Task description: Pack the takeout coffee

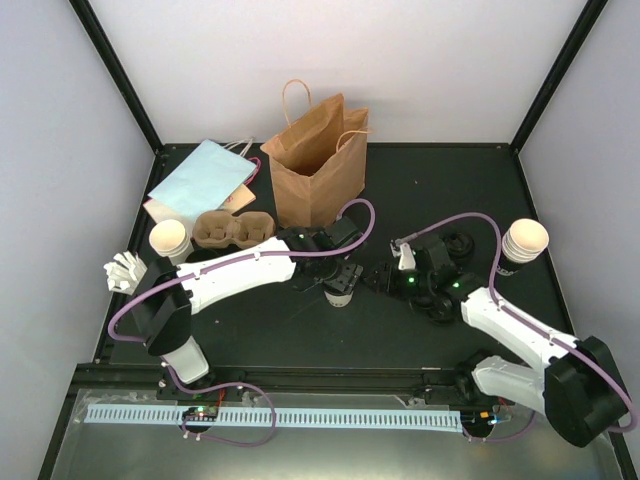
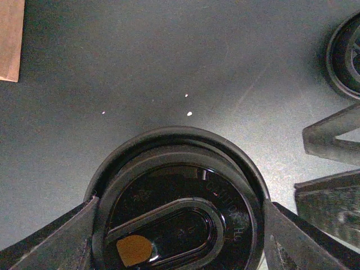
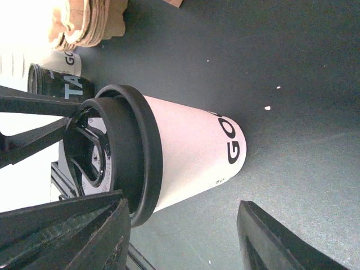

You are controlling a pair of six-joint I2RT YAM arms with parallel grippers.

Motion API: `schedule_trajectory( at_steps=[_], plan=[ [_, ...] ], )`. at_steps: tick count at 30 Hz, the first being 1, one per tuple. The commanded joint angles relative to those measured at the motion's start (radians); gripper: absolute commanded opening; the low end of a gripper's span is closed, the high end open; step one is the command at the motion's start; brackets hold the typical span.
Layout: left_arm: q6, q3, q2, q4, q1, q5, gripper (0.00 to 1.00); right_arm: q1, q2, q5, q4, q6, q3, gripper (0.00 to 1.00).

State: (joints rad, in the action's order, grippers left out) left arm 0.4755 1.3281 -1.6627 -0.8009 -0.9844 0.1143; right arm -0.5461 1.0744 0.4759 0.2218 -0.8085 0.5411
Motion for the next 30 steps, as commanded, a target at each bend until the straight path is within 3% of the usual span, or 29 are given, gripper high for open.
schedule_trajectory(
  at_steps=[1, 21, 30],
  plan=[
    [-0.002, 0.023, -0.015, -0.005, -0.011, -0.006, 0.75, 0.013, 0.053, 0.055, -0.027, 0.035, 0.057, 0.54],
    [-0.011, 0.021, -0.023, -0.005, -0.022, -0.021, 0.74, 0.053, 0.176, 0.101, -0.078, 0.074, 0.087, 0.54],
    [-0.014, 0.011, -0.028, 0.009, -0.022, -0.038, 0.74, 0.053, 0.257, 0.098, -0.153, 0.078, -0.028, 0.54]
  ],
)
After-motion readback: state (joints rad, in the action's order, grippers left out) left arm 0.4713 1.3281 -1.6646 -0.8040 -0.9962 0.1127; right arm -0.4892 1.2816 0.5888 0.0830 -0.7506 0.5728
